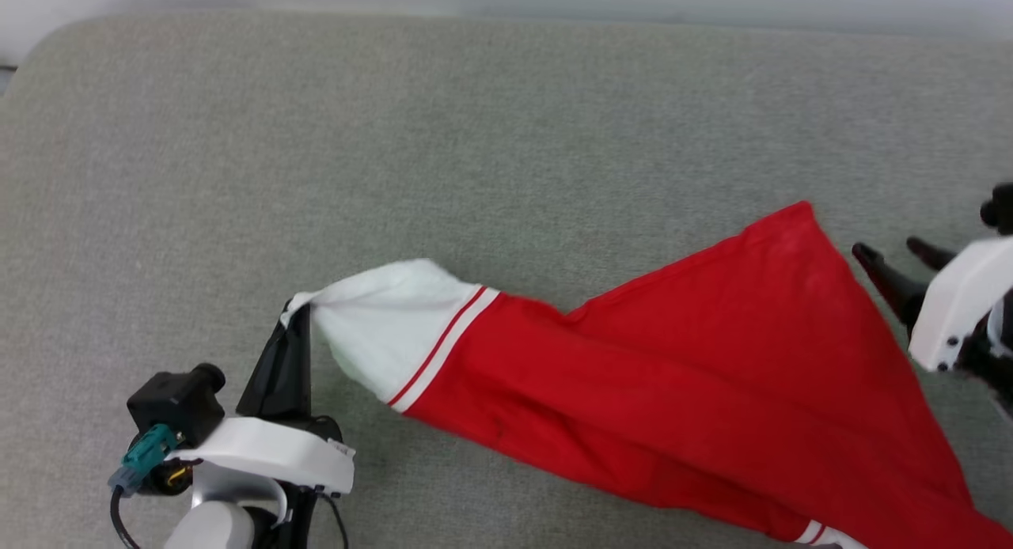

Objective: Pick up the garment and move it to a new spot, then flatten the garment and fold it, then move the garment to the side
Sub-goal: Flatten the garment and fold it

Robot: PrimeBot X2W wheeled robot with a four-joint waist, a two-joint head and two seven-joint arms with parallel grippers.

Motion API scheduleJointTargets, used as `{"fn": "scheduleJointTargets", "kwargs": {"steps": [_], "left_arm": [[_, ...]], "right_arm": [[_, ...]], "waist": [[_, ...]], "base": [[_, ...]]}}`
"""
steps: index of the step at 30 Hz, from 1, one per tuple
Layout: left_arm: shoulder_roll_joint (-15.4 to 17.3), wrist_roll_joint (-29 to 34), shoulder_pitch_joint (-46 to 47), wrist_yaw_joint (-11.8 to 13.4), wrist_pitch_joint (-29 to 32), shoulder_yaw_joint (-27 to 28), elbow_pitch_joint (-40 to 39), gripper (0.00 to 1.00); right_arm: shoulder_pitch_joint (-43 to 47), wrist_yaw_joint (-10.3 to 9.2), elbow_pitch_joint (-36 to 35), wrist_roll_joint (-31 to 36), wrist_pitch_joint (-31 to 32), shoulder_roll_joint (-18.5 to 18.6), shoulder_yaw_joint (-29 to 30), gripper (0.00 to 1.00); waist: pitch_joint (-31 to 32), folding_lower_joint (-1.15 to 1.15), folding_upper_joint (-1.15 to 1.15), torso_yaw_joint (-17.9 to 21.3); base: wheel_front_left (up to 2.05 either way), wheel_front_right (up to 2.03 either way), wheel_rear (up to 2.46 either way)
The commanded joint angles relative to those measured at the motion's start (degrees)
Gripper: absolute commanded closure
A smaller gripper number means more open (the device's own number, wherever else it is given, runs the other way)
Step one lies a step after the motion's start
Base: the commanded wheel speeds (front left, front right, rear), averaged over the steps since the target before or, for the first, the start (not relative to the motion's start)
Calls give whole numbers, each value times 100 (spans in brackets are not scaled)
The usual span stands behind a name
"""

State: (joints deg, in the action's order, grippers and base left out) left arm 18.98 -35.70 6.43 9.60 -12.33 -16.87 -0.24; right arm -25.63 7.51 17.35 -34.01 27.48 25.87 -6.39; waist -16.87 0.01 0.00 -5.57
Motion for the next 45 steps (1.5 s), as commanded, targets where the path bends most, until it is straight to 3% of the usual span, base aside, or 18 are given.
{"fn": "scheduleJointTargets", "kwargs": {"steps": [1,7,12,19,20,21,22,27,33,38,45], "left_arm": [[-38,34,102,-18,-44,-8,-38,100],[-153,128,333,-87,-155,-62,-95,100],[-261,179,472,-180,-201,-132,-52,100],[-394,206,531,-275,-250,-127,86,100],[-404,211,534,-286,-256,-119,104,100],[-414,216,537,-291,-258,-107,116,100],[-419,219,540,-301,-263,-97,125,100],[-350,233,556,-337,-275,4,214,100],[-187,282,660,-298,-205,64,260,100],[38,330,919,-302,-75,178,284,100],[370,255,1819,-508,267,317,611,100]], "right_arm": [[-130,-4,55,-54,107,37,-79,0],[-817,-4,337,-222,1015,316,-561,0],[-1209,-4,541,-271,1341,438,-861,0],[-1016,-1,1068,-538,1939,361,-1441,0],[-959,1,1134,-580,2029,347,-1517,44],[-903,6,1200,-644,2128,325,-1591,64],[-873,6,1248,-714,2205,302,-1652,100],[-1133,4,1293,-967,2013,369,-1680,100],[-1556,-6,1125,-966,1046,456,-1390,100],[-1664,-4,1220,-821,331,315,-1247,100],[-1889,-4,1387,-566,-552,8,-1074,100]], "waist": [[-131,-1,0,-119],[-389,-1,0,-338],[-567,-1,0,-505],[-678,-1,0,-621],[-688,-1,0,-629],[-695,-1,0,-633],[-699,-1,0,-633],[-558,-1,0,-511],[-253,-1,0,-332],[9,-1,0,-81],[233,-1,0,241]], "base": [[0,0,0],[0,0,0],[0,0,0],[0,0,0],[0,0,0],[0,0,0],[0,0,0],[0,0,0],[0,0,0],[0,0,0],[0,0,0]]}}
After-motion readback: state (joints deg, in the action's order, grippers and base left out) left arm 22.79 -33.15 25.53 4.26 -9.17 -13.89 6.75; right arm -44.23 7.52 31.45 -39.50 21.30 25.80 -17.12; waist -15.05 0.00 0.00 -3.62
